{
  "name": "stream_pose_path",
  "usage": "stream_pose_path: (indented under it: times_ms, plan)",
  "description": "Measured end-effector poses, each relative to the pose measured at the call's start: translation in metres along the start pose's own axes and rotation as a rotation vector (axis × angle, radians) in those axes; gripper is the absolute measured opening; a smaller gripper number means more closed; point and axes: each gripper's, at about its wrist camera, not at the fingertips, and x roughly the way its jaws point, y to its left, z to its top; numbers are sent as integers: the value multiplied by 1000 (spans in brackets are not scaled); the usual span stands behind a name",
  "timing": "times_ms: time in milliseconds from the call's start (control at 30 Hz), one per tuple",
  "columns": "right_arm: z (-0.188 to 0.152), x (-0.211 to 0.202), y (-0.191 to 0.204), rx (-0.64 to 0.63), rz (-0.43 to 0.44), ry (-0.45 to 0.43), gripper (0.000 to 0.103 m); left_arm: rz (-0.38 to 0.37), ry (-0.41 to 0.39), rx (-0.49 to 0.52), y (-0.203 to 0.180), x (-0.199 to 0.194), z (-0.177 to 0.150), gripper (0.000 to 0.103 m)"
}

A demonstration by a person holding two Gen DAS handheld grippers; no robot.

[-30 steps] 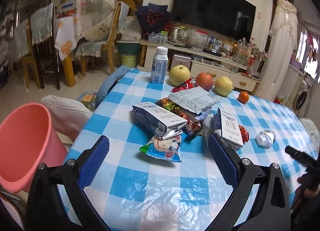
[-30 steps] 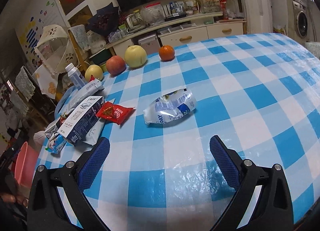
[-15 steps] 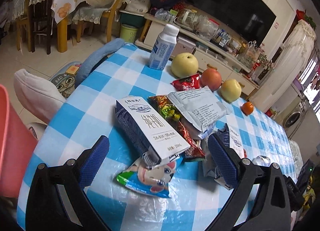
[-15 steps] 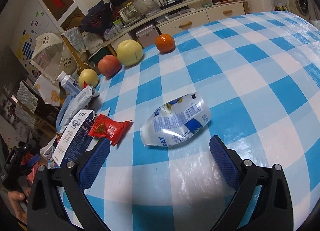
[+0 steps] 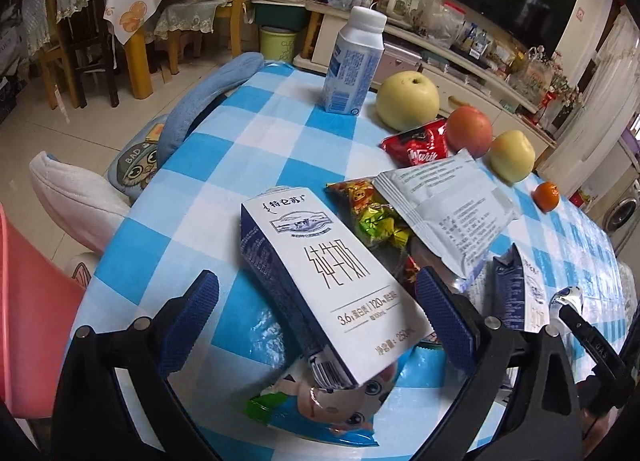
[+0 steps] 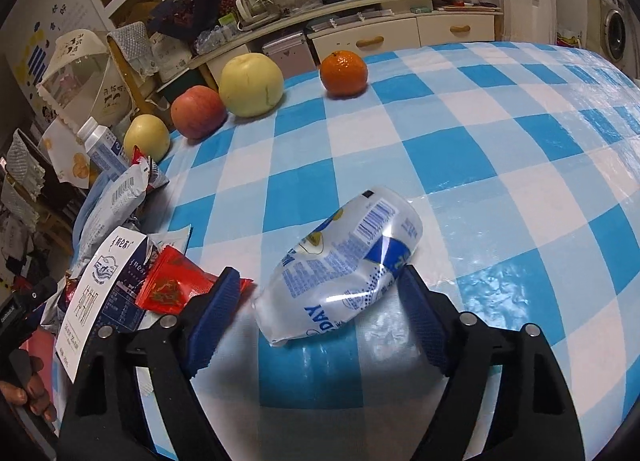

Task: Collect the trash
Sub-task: 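Close the right gripper on the crumpled clear plastic bottle while the left tool approaches the white milk carton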

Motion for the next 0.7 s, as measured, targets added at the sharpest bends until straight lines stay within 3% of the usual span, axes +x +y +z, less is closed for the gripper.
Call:
stream_pose_path:
  times_ms: [100,267,467,533,600,700]
  plan:
    - [0,3,6,-35,-26,-2,81,37,13,10,1,6,2,99]
    - [-1,8,15,-106,-59,4,77,10,38,-22,8,13,4,99]
    - [-1,8,24,-156,-14,14,76,-30,49,-42,13,15,4,98]
    - [-1,10,26,-174,-41,14,76,-60,39,-55,15,15,3,92]
    - [-1,12,26,-177,-57,12,76,-97,29,-70,15,14,2,76]
    - [0,13,27,-175,-69,10,79,-113,17,-74,13,13,-1,71]
